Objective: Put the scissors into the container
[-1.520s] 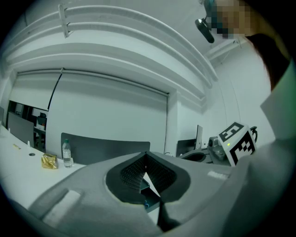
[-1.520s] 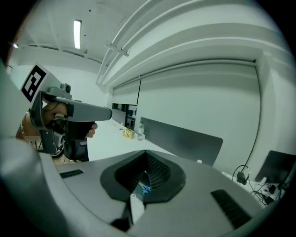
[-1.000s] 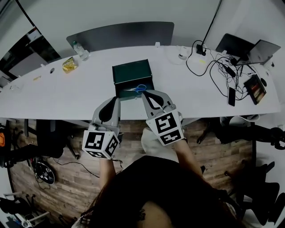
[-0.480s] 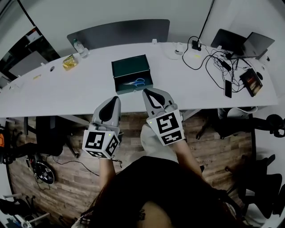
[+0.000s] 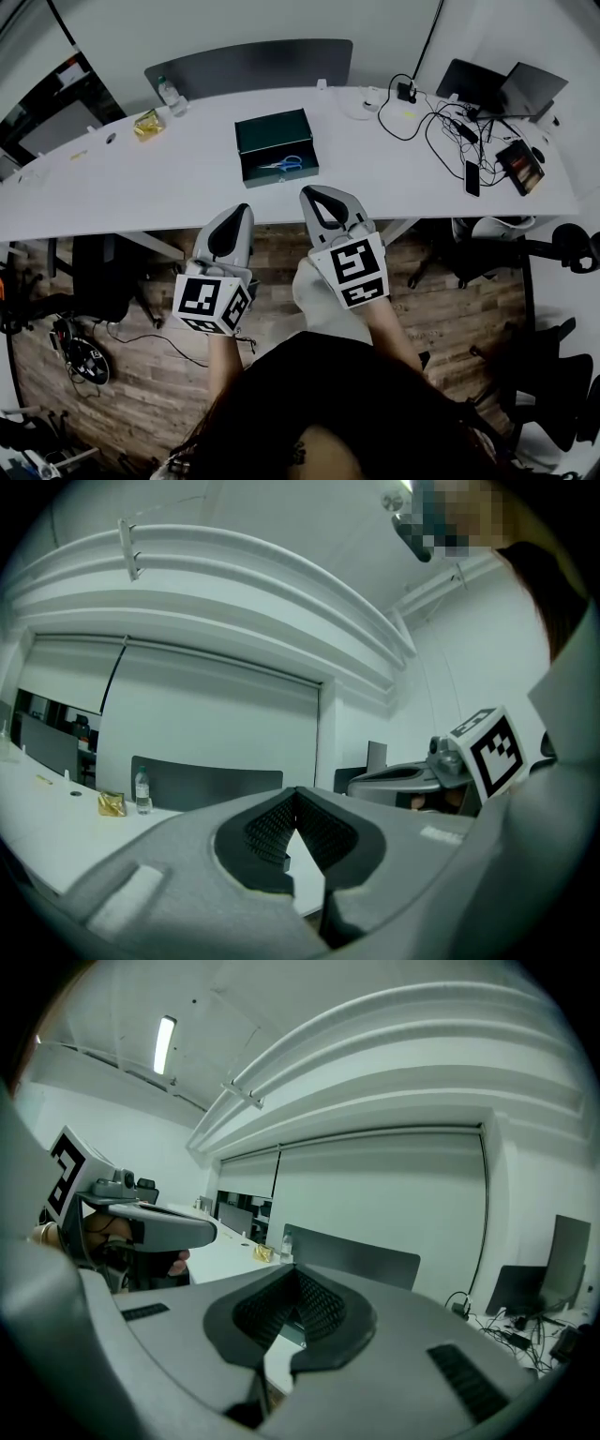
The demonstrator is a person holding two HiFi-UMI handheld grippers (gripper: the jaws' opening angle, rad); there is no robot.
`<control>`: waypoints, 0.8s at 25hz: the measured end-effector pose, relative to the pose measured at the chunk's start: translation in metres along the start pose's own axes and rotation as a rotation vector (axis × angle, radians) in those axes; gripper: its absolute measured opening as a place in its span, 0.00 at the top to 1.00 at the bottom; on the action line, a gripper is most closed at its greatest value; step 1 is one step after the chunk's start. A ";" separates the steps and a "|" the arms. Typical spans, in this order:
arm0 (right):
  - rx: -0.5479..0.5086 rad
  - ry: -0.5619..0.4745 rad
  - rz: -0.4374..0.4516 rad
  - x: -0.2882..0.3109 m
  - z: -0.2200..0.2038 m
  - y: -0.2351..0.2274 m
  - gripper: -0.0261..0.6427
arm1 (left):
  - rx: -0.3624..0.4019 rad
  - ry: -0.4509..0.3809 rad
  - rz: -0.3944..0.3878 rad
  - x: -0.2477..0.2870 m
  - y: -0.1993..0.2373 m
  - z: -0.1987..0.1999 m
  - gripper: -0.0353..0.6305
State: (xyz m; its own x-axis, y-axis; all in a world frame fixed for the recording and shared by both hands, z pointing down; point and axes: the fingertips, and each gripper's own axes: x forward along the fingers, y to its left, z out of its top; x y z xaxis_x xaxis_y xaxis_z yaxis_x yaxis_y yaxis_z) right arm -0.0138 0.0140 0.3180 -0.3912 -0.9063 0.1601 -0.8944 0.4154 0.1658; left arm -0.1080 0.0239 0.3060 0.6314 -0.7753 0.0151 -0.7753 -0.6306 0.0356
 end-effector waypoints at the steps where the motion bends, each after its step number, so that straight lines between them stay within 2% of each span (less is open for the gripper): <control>1: 0.001 -0.001 -0.001 -0.003 0.000 0.002 0.95 | -0.001 -0.001 0.000 -0.003 -0.002 0.000 0.93; 20: -0.005 -0.001 0.008 -0.031 -0.004 0.005 0.95 | -0.007 -0.006 -0.002 -0.007 -0.022 -0.002 0.93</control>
State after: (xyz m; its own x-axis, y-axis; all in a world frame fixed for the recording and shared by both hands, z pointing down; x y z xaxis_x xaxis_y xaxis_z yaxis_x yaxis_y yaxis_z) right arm -0.0052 0.0446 0.3174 -0.3990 -0.9029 0.1601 -0.8901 0.4233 0.1690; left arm -0.0957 0.0432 0.3076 0.6325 -0.7745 0.0087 -0.7740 -0.6317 0.0431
